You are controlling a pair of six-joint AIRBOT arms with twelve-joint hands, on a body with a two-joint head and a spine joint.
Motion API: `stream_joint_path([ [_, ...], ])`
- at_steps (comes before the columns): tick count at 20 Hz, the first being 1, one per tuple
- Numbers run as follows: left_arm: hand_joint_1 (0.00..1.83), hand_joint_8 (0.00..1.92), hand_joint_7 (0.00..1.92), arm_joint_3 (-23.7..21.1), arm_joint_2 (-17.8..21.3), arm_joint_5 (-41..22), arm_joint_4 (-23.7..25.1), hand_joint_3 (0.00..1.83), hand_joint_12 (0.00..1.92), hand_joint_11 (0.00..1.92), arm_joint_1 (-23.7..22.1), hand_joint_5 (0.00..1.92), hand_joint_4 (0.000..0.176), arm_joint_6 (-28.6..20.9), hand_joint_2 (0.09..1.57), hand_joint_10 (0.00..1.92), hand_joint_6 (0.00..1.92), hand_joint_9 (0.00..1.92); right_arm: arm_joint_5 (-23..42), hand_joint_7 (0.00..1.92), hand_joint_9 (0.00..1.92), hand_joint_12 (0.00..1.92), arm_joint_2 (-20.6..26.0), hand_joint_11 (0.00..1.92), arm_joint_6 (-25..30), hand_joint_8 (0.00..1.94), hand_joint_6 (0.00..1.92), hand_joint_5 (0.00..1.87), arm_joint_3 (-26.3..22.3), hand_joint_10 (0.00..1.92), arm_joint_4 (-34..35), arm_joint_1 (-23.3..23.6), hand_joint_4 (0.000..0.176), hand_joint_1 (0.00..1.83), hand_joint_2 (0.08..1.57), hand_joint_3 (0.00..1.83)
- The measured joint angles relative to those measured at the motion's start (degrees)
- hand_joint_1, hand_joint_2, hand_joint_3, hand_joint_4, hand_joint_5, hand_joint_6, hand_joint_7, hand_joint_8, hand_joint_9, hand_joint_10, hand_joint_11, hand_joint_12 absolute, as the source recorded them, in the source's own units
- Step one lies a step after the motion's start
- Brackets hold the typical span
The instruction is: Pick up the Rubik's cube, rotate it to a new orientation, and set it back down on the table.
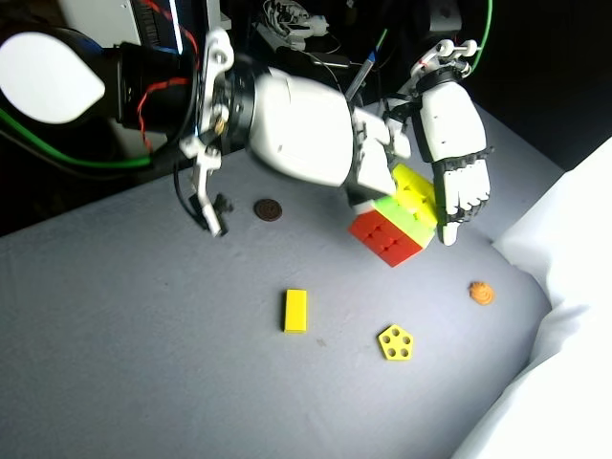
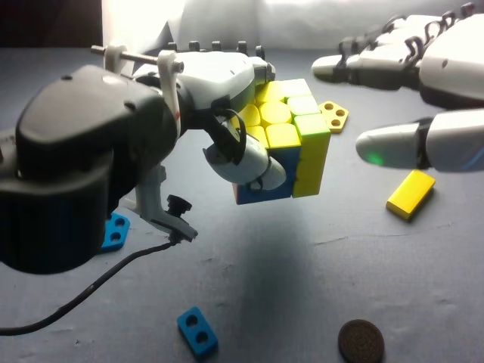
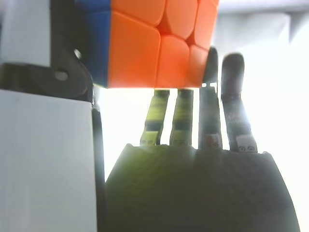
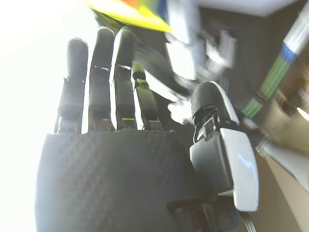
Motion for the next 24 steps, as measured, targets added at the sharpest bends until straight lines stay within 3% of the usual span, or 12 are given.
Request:
stream_joint_path([
  [2, 1.01, 1.77, 0.5, 0.0, 0.0, 0.6, 3.1, 0.01, 1.74, 0.09, 1.1, 0.48, 0.015, -3.0, 1.4, 1.58, 1.68, 0.24, 2.1, 0.06, 0.02, 0.09, 0.0, 0.0, -4.4, 0.02, 0.01, 0.01, 0.0, 0.08, 2.9, -0.2, 0.0, 0.0, 1.3, 0.0],
  [3, 0.98, 1.58, 0.31, 0.0, 0.0, 0.8, 4.2, 0.0, 1.73, 0.09, 1.7, 0.55, 0.0, -3.6, 1.35, 1.57, 1.61, 0.25, 2.8, 0.02, 0.0, 0.02, 0.0, 0.0, -4.6, 0.01, 0.0, 0.0, 0.0, 0.02, 2.8, -0.3, 0.0, 0.0, 1.29, 0.0],
  [7, 0.96, 1.57, 0.23, 0.0, 0.1, 0.4, 12.6, 0.0, 1.75, 0.08, 5.2, 0.55, 0.0, -12.0, 1.35, 1.6, 1.63, 0.23, 3.0, 0.0, 0.0, 0.0, -0.4, 0.0, -5.1, 0.0, 0.0, 0.0, -0.1, 0.0, 2.7, -1.2, 0.0, 0.0, 1.28, 0.0],
  [9, 1.02, 1.77, 0.49, 0.0, 0.1, 0.2, 15.6, 0.0, 1.75, 0.07, 6.5, 0.49, 0.016, -14.0, 1.39, 1.61, 1.66, 0.22, 3.3, 0.01, 0.0, 0.0, -0.4, 0.0, -5.1, 0.0, 0.0, 0.0, -0.1, 0.0, 2.8, -1.2, 0.0, 0.0, 1.28, 0.0],
  [10, 0.96, 1.62, 0.27, 0.0, 0.1, 0.1, 17.4, 0.0, 1.73, 0.06, 7.8, 0.53, 0.0, -16.1, 1.37, 1.6, 1.64, 0.21, 3.3, 0.01, 0.0, 0.0, -0.4, 0.0, -5.1, 0.0, 0.0, 0.0, -0.1, 0.0, 2.7, -1.4, 0.0, 0.0, 1.28, 0.0],
  [12, 1.0, 1.78, 0.48, 0.0, 0.1, 0.0, 19.8, 0.01, 1.75, 0.06, 10.1, 0.46, 0.022, -19.4, 1.41, 1.61, 1.71, 0.22, 3.6, 0.03, 0.01, 0.0, -0.4, 0.0, -4.5, 0.01, 0.0, 0.0, -0.2, 0.0, -0.9, -1.6, 0.0, 0.0, 1.28, 0.0],
  [16, 1.02, 1.79, 0.5, 0.3, 0.1, -1.2, 24.9, 0.0, 1.76, 0.09, 13.1, 0.48, 0.016, -23.9, 1.4, 1.61, 1.66, 0.24, 5.2, 0.04, 0.02, 0.0, -0.4, 0.0, 3.5, 0.01, 0.0, 0.0, -0.5, 0.01, -9.7, -1.7, 0.0, 0.0, 1.28, 0.0],
  [17, 1.03, 1.78, 0.52, 0.4, 0.1, -1.2, 26.0, 0.0, 1.76, 0.08, 13.7, 0.48, 0.009, -24.7, 1.39, 1.6, 1.64, 0.24, 5.4, 0.05, 0.03, 0.0, -0.4, 0.0, 5.6, 0.02, 0.0, 0.0, -0.5, 0.01, -11.2, -1.7, 0.0, 0.0, 1.28, 0.0],
  [18, 0.98, 1.59, 0.3, 0.7, 0.1, -1.3, 26.9, 0.0, 1.75, 0.07, 14.3, 0.54, 0.0, -25.7, 1.36, 1.57, 1.61, 0.24, 5.5, 0.05, 0.02, 0.0, -0.4, 0.0, 6.4, 0.02, 0.0, 0.0, -0.5, 0.01, -11.6, -1.7, 0.0, 0.0, 1.28, 0.0],
  [19, 1.01, 1.74, 0.47, 0.9, 0.1, -1.6, 27.3, 0.0, 1.76, 0.07, 15.2, 0.48, 0.0, -26.2, 1.39, 1.58, 1.67, 0.24, 5.5, 0.05, 0.02, 0.0, -0.4, 0.0, 6.4, 0.02, 0.0, 0.0, -0.5, 0.01, -11.6, -1.7, 0.0, 0.0, 1.28, 0.0],
  [21, 1.01, 1.76, 0.51, 1.0, -0.2, -2.4, 28.3, 0.0, 1.77, 0.07, 16.0, 0.46, 0.02, -27.4, 1.4, 1.58, 1.7, 0.24, 5.8, 0.05, 0.02, 0.0, -0.4, 0.0, 6.4, 0.01, 0.0, 0.0, -0.4, 0.01, -11.4, -2.1, 0.0, 0.0, 1.28, 0.0],
  [24, 1.01, 1.77, 0.51, 1.5, -1.0, -3.5, 29.5, 0.0, 1.78, 0.05, 16.9, 0.46, 0.021, -28.7, 1.4, 1.59, 1.71, 0.23, 4.9, 0.05, 0.02, 0.0, -0.4, 0.0, 6.4, 0.01, 0.0, 0.0, -0.4, 0.0, -11.2, -2.3, 0.0, 0.0, 1.29, 0.0],
])
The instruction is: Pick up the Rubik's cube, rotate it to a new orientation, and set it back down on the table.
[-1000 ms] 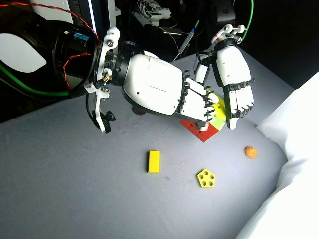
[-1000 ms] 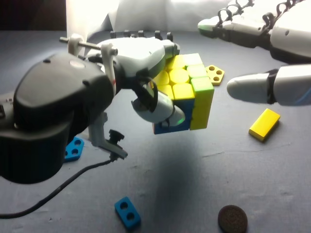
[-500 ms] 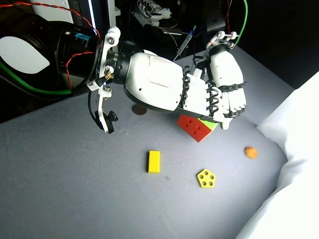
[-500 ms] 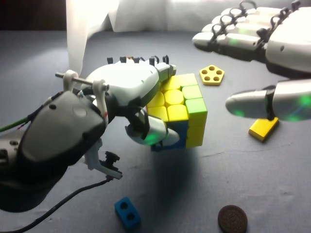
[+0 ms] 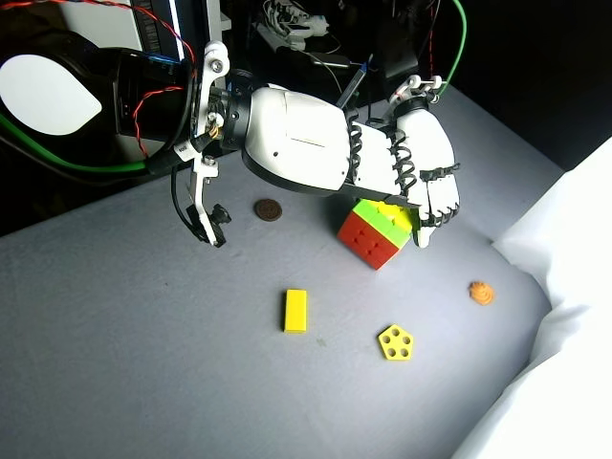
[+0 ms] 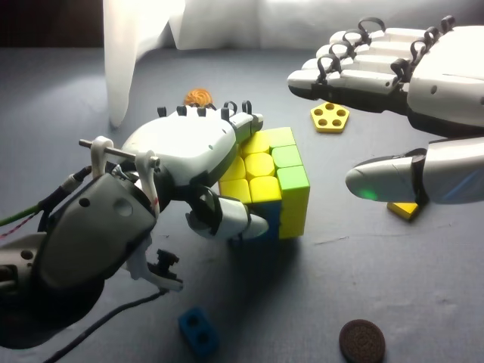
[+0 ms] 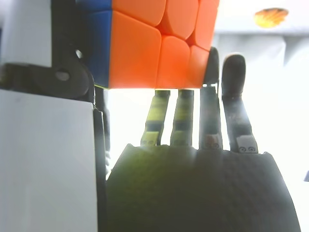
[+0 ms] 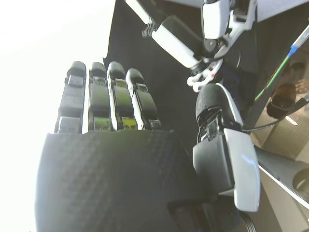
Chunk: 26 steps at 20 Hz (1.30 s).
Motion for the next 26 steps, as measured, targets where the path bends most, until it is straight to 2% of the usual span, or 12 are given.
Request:
stream_joint_path([
  [7, 1.01, 1.72, 0.51, 0.0, -0.7, -0.8, 0.9, 0.0, 1.72, 0.08, 0.7, 0.46, 0.032, -0.6, 1.4, 1.55, 1.74, 0.24, -1.0, 0.06, 0.02, 0.0, 0.0, 0.0, -1.6, 0.01, 0.0, 0.0, 0.0, 0.0, 4.2, 0.0, 0.0, 0.0, 1.3, 0.0],
  [8, 0.93, 1.53, 0.32, 0.0, -0.7, -0.9, 0.9, 0.0, 1.69, 0.09, 0.8, 0.52, 0.0, -0.6, 1.37, 1.5, 1.67, 0.25, -1.3, 0.06, 0.02, 0.0, 0.0, 0.0, -1.8, 0.01, 0.0, 0.0, 0.0, 0.0, 4.5, 0.0, 0.0, 0.0, 1.29, 0.0],
  [13, 0.85, 1.22, 0.31, 0.0, -0.8, -1.6, 1.3, 0.0, 1.62, 0.07, 1.6, 0.5, 0.0, -1.3, 1.39, 1.31, 1.69, 0.28, -1.5, 0.07, 0.04, 0.0, 0.0, 0.0, -2.3, 0.01, 0.0, 0.0, 0.0, 0.01, 4.5, 0.0, 0.0, 0.0, 1.29, 0.0],
  [14, 0.83, 1.12, 0.35, 0.0, -0.8, -1.7, 1.4, 0.0, 1.6, 0.06, 1.6, 0.5, 0.017, -1.3, 1.39, 1.24, 1.7, 0.31, -1.5, 0.08, 0.04, 0.0, 0.0, 0.0, -2.4, 0.01, 0.0, 0.0, 0.0, 0.01, 4.5, 0.0, 0.0, 0.0, 1.29, 0.0],
  [15, 0.85, 1.03, 0.36, 0.0, -0.8, -2.0, 1.6, 0.0, 1.56, 0.04, 1.9, 0.29, 0.0, -1.5, 1.32, 1.16, 1.21, 0.32, -1.5, 0.07, 0.04, 0.0, 0.0, 0.0, -2.4, 0.01, 0.0, 0.0, 0.0, 0.01, 4.5, 0.0, 0.0, 0.0, 1.29, 0.0],
  [16, 0.85, 0.93, 0.39, 0.0, -0.8, -2.2, 2.1, 0.0, 1.53, 0.04, 2.2, 0.28, 0.0, -1.5, 1.3, 1.09, 0.99, 0.34, -1.4, 0.07, 0.04, 0.0, 0.0, 0.0, -2.4, 0.01, 0.0, 0.0, 0.0, 0.01, 4.5, -0.1, 0.0, 0.0, 1.29, 0.0],
  [20, 0.78, 0.92, 0.35, 0.0, -0.8, -2.2, 1.8, 0.0, 1.47, 0.02, 2.4, 0.26, 0.0, -1.5, 1.3, 1.04, 0.87, 0.32, -1.5, 0.06, 0.03, 0.0, 0.0, 0.0, -2.7, 0.0, 0.0, 0.0, -0.1, 0.0, 4.5, -0.2, 0.0, 0.0, 1.29, 0.0],
  [21, 0.78, 0.82, 0.37, 0.0, -0.8, -2.2, 1.8, 0.0, 1.42, 0.04, 2.4, 0.26, 0.0, -1.5, 1.29, 0.98, 0.77, 0.33, -1.5, 0.07, 0.03, 0.0, 0.0, 0.0, -2.7, 0.0, 0.0, 0.0, -0.1, 0.01, 4.5, -0.2, 0.0, 0.0, 1.29, 0.0],
  [22, 0.8, 0.62, 0.41, 0.0, -0.7, -2.3, 1.8, 0.0, 1.32, 0.04, 2.4, 0.29, 0.0, -1.5, 1.27, 0.83, 0.58, 0.34, -1.5, 0.07, 0.04, 0.0, 0.0, 0.0, -2.7, 0.0, 0.0, 0.0, -0.1, 0.01, 4.5, -0.2, 0.0, 0.0, 1.29, 0.0],
  [23, 0.76, 0.27, 0.41, 0.0, -0.7, -2.3, 1.8, 0.0, 1.22, 0.01, 2.4, 0.3, 0.0, -1.5, 1.24, 0.53, 0.29, 0.33, -1.5, 0.08, 0.05, 0.0, 0.0, 0.0, -2.7, 0.01, 0.0, 0.0, -0.1, 0.01, 4.5, -0.2, 0.0, 0.0, 1.29, 0.0],
  [24, 0.76, 0.1, 0.39, 0.0, -0.7, -2.4, 1.7, 0.0, 1.09, 0.0, 2.4, 0.28, 0.0, -1.5, 1.2, 0.29, 0.12, 0.34, -1.5, 0.08, 0.05, 0.0, 0.0, 0.0, -2.7, 0.01, 0.0, 0.0, -0.1, 0.01, 4.5, -0.2, 0.0, 0.0, 1.29, 0.0],
  [26, 0.71, 0.0, 0.27, -0.1, -0.7, -2.6, 2.3, 0.0, 0.89, 0.0, 2.4, 0.17, 0.0, -1.6, 1.1, 0.04, 0.01, 0.3, -1.5, 0.08, 0.05, 0.0, 0.0, 0.0, -2.7, 0.01, 0.0, 0.0, -0.1, 0.01, 4.5, -0.2, 0.0, 0.0, 1.29, 0.0],
])
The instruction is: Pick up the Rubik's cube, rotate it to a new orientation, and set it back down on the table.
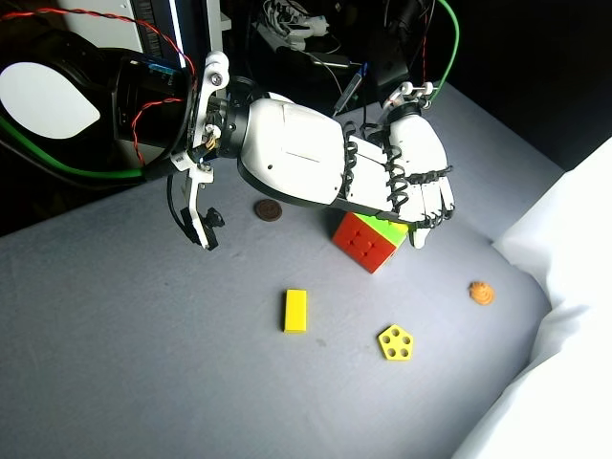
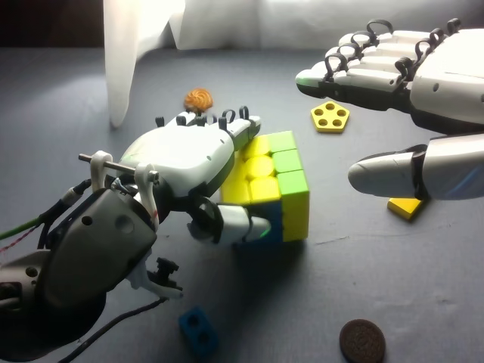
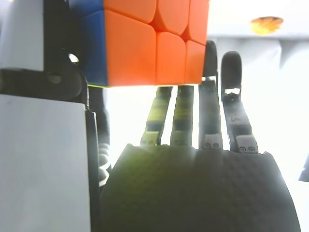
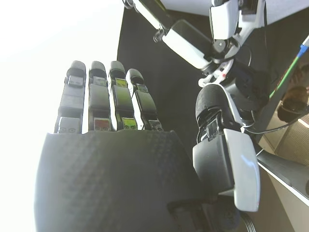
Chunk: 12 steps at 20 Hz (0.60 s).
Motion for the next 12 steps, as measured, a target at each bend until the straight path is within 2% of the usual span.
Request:
stream_joint_path([
  [3, 0.58, 0.0, 0.1, -0.3, 0.0, 0.4, -1.1, 0.0, 0.51, 0.0, 0.0, 0.01, 0.011, 0.0, 1.01, 0.0, 0.0, 0.14, 0.0, 0.09, 0.06, 0.0, 0.0, 0.0, 0.0, 0.01, 0.0, 0.0, 0.0, 0.01, 0.0, 0.0, 0.0, 0.0, 1.29, 0.0],
  [5, 0.5, 0.0, 0.04, -0.6, 0.1, 0.6, -1.2, 0.0, 0.34, 0.0, -0.2, 0.0, 0.02, 0.0, 0.97, 0.0, 0.0, 0.07, 0.0, 0.09, 0.06, 0.0, 0.0, 0.0, 0.0, 0.01, 0.0, 0.01, 0.0, 0.01, 0.0, 0.0, 0.0, 0.0, 1.29, 0.0],
  [7, 0.49, 0.0, 0.0, -0.8, 0.8, 0.9, -1.1, 0.0, 0.25, 0.0, -1.2, 0.0, 0.028, 0.1, 0.94, 0.0, 0.0, 0.02, 0.2, 0.08, 0.05, 0.0, 0.0, 0.0, 0.0, 0.0, 0.0, 0.0, 0.0, 0.01, 0.0, -0.2, 0.0, 0.0, 1.3, 0.0],
  [10, 0.38, 0.0, 0.0, -1.2, 2.2, 2.1, -1.6, 0.0, 0.06, 0.0, -3.2, 0.0, 0.063, 1.9, 0.91, 0.0, 0.0, 0.0, 0.2, 0.08, 0.05, 0.0, 0.0, 0.0, 0.0, 0.0, 0.0, 0.0, 0.0, 0.01, 0.0, -0.4, 0.0, 0.0, 1.29, 0.0],
  [11, 0.41, 0.0, 0.0, -1.5, 3.1, 3.8, -1.7, 0.0, 0.0, 0.0, -4.5, 0.0, 0.078, 3.1, 0.89, 0.0, 0.0, 0.0, 0.2, 0.09, 0.07, 0.0, 0.0, 0.01, 0.0, 0.01, 0.0, 0.0, 0.0, 0.02, 0.0, -0.4, 0.0, 0.0, 1.29, 0.0],
  [12, 0.41, 0.0, 0.0, -1.6, 3.5, 4.7, -1.7, 0.0, 0.0, 0.0, -5.2, 0.0, 0.078, 3.9, 0.89, 0.0, 0.0, 0.0, 0.2, 0.09, 0.07, 0.0, 0.0, 0.01, 0.0, 0.01, 0.0, 0.0, 0.0, 0.02, 0.0, -0.4, 0.0, 0.0, 1.29, 0.0],
])
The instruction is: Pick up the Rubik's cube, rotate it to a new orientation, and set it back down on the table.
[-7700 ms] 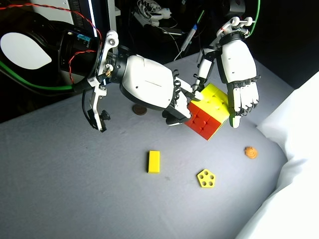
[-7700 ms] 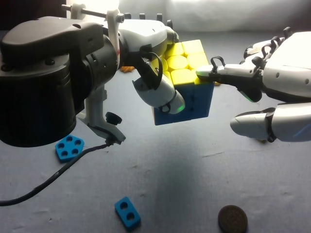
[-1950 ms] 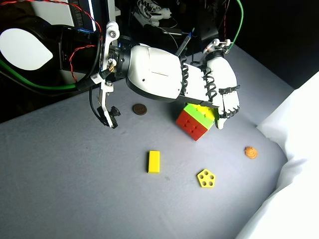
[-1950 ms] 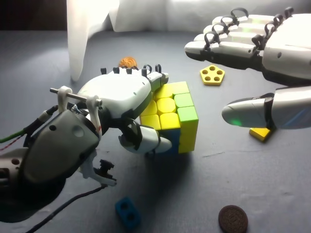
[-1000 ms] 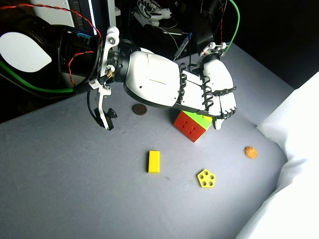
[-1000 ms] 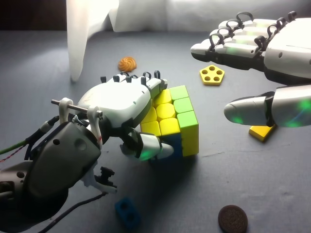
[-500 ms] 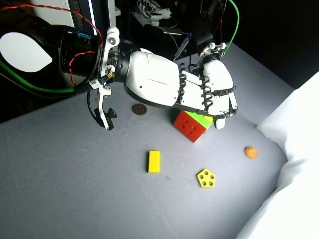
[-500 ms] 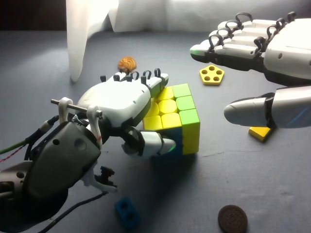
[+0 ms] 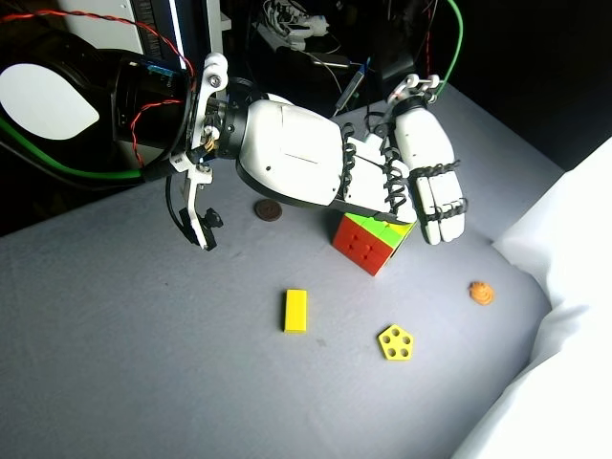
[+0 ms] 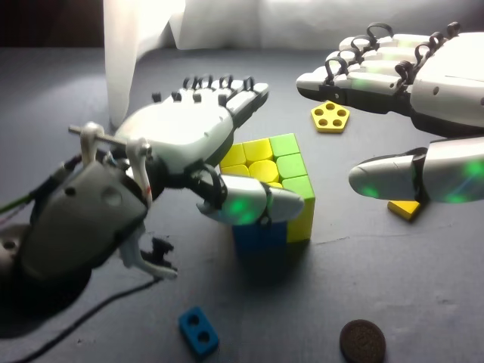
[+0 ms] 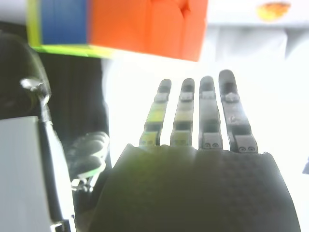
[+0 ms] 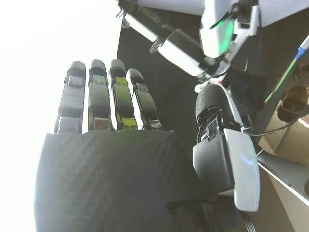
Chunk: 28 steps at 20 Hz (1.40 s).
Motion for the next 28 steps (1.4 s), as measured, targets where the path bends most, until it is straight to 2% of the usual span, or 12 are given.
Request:
stream_joint_path([
  [7, 0.39, 0.0, 0.0, -2.5, 6.1, 15.9, 1.3, 0.0, 0.0, 0.0, -7.9, 0.0, 0.06, 5.1, 0.89, 0.0, 0.0, 0.0, 0.1, 0.08, 0.04, 0.0, 0.0, 0.0, -0.1, 0.0, 0.0, 0.0, 0.0, 0.0, 0.0, -0.1, 0.0, 0.0, 1.3, 0.0],
  [8, 0.36, 0.01, 0.04, -2.5, 6.3, 18.5, 2.1, 0.0, 0.3, 0.01, -8.7, 0.0, 0.034, 5.2, 0.94, 0.0, 0.0, 0.07, 0.1, 0.1, 0.06, 0.0, 0.0, 0.0, -0.2, 0.01, 0.0, 0.01, 0.0, 0.01, 0.0, -0.1, 0.0, 0.0, 1.29, 0.0],
  [10, 0.4, 0.02, 0.26, -2.8, 7.1, 23.5, 4.7, 0.0, 0.7, 0.0, -9.9, 0.13, 0.021, 2.6, 0.98, 0.03, 0.02, 0.25, 0.1, 0.16, 0.12, 0.02, 0.1, 0.05, -0.2, 0.03, 0.03, 0.07, 0.0, 0.03, 0.0, -0.2, 0.0, 0.0, 1.3, 0.0],
  [11, 0.4, 0.03, 0.34, -3.0, 7.6, 24.4, 6.3, 0.0, 0.84, 0.0, -10.2, 0.19, 0.023, 1.3, 1.0, 0.05, 0.02, 0.33, 0.1, 0.25, 0.2, 0.33, 0.2, 0.01, -0.2, 0.01, 0.0, 0.14, 0.0, 0.06, 0.0, -0.2, 0.0, 0.0, 1.3, 0.0],
  [12, 0.4, 0.06, 0.47, -3.4, 8.2, 24.5, 6.7, 0.0, 1.03, 0.0, -10.6, 0.32, 0.019, 0.5, 1.02, 0.1, 0.05, 0.44, 0.3, 0.38, 0.32, 0.9, 0.1, 0.0, -0.2, 0.04, 0.05, 0.26, 0.0, 0.15, 0.0, -0.2, 0.0, 0.0, 1.31, 0.0],
  [13, 0.38, 0.09, 0.55, -3.6, 8.5, 25.1, 6.8, 0.01, 1.13, 0.0, -11.0, 0.42, 0.01, 0.3, 1.05, 0.13, 0.07, 0.51, 1.1, 0.45, 0.25, 1.18, 0.1, 0.0, -0.2, 0.07, 0.1, 0.33, 0.0, 0.53, 0.1, -0.2, 0.0, 0.0, 1.31, 0.0],
  [14, 0.35, 0.26, 0.64, -3.9, 8.9, 25.3, 7.1, 0.01, 1.19, 0.06, -11.3, 0.58, 0.004, 0.1, 1.13, 0.34, 0.19, 0.57, 1.4, 0.57, 0.19, 1.49, 0.1, 0.0, -0.2, 0.2, 0.19, 0.4, 0.0, 1.03, 0.2, -0.2, 0.0, 0.0, 1.31, 0.0],
  [15, 0.31, 0.44, 0.69, -4.2, 9.4, 26.0, 7.5, 0.01, 1.21, 0.11, -12.0, 0.64, 0.0, -0.3, 1.17, 0.53, 0.39, 0.59, 1.3, 0.47, 0.23, 1.7, 0.1, 0.0, -0.2, 0.71, 0.51, 0.35, 0.0, 1.31, 0.2, -0.2, 0.0, 0.0, 1.31, 0.0],
  [16, 0.25, 0.76, 0.64, -4.2, 9.7, 26.7, 7.6, 0.01, 1.27, 0.17, -12.7, 0.55, 0.0, -0.3, 1.22, 0.76, 0.8, 0.59, 0.9, 0.43, 0.31, 1.88, 0.1, 0.07, -0.2, 1.16, 0.91, 0.35, -0.1, 1.54, 0.0, -0.2, 0.0, 0.0, 1.32, 0.0],
  [17, 0.23, 0.99, 0.56, -4.2, 10.1, 27.1, 7.7, 0.0, 1.32, 0.19, -13.6, 0.46, 0.0, -0.1, 1.24, 0.95, 1.07, 0.53, 0.5, 0.41, 0.34, 1.91, 0.1, 0.15, -0.3, 1.37, 1.13, 0.35, -0.1, 1.67, 0.0, -0.2, 0.0, 0.0, 1.32, 0.0],
  [19, 0.25, 1.28, 0.39, -4.2, 10.2, 27.2, 7.8, 0.0, 1.48, 0.17, -14.4, 0.36, 0.0, 0.6, 1.23, 1.3, 1.24, 0.37, 0.5, 0.43, 0.34, 1.92, 0.1, 0.2, -0.3, 1.56, 1.35, 0.35, -0.1, 1.82, 0.0, -0.2, 0.0, 0.0, 1.32, 0.0],
  [28, 0.31, 1.4, 0.34, -4.2, 10.2, 28.5, 9.0, 0.0, 1.61, 0.18, -16.3, 0.29, 0.0, 2.5, 1.24, 1.44, 1.4, 0.33, 1.4, 0.54, 0.41, 1.92, 0.1, 0.27, -3.8, 1.53, 1.36, 0.38, -0.1, 1.85, 0.0, -0.5, 0.0, 0.0, 1.33, 0.0],
])
